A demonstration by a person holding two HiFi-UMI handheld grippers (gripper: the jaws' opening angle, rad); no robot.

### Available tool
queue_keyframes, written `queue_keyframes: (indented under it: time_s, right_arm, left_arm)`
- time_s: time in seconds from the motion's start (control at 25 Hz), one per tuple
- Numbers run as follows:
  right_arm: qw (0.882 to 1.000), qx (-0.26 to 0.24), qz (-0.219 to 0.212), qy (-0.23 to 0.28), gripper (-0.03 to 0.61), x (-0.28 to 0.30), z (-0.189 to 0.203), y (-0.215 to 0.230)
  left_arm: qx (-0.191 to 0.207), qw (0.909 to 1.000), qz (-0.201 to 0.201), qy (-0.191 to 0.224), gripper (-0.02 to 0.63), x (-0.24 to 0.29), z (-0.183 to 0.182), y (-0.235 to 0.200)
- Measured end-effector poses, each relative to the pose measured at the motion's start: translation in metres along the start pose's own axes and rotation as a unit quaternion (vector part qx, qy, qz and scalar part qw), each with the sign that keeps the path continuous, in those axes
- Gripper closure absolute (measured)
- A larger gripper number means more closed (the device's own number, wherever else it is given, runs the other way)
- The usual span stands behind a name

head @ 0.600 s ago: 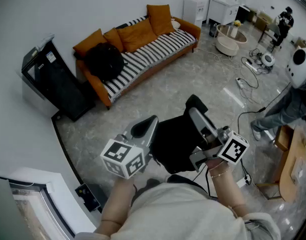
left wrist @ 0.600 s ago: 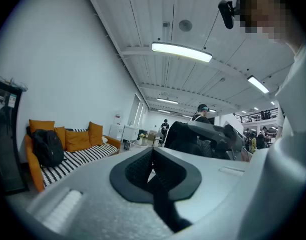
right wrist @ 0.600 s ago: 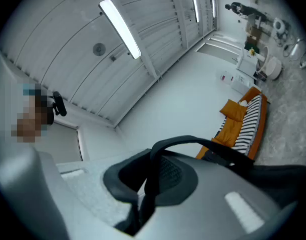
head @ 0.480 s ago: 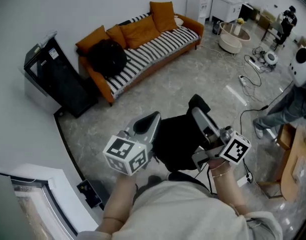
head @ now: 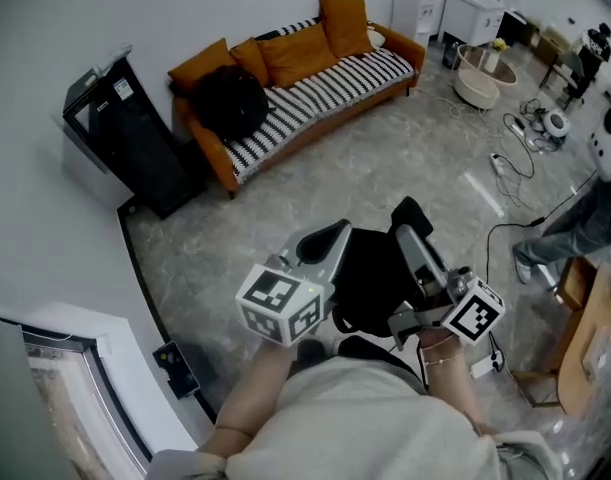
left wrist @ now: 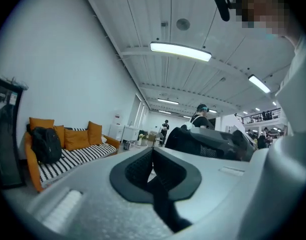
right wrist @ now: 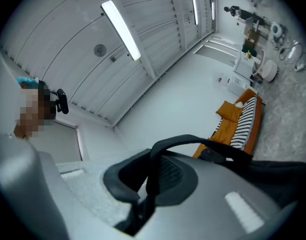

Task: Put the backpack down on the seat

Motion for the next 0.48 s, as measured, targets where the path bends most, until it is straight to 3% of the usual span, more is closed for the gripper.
queue_keyframes:
  time_s: [0.2,0.48]
  right_arm:
    - [0.999,0.024,0.010,0.027,0.556,-0.024,-0.022,0.011]
    - [0.998,0.033,0.043,0.019,0.555,-0.051,-0.021,0.031]
  left_arm:
    - [-0.025,0.9995,0.017,-0.007,0.606,0.016,0.012,0.017]
    - [-0.081,0.9964,0.022,-0.011,0.606,0.032,0.033,0.028]
Point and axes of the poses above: the fingertips, and each gripper's own axes: x forward along the fingers, y to its right, z out of its underside, the point moved 3 cm from there along -x, backward along the fingers, and after that the axes turned 3 degrees about y, right-handed, at the moved point
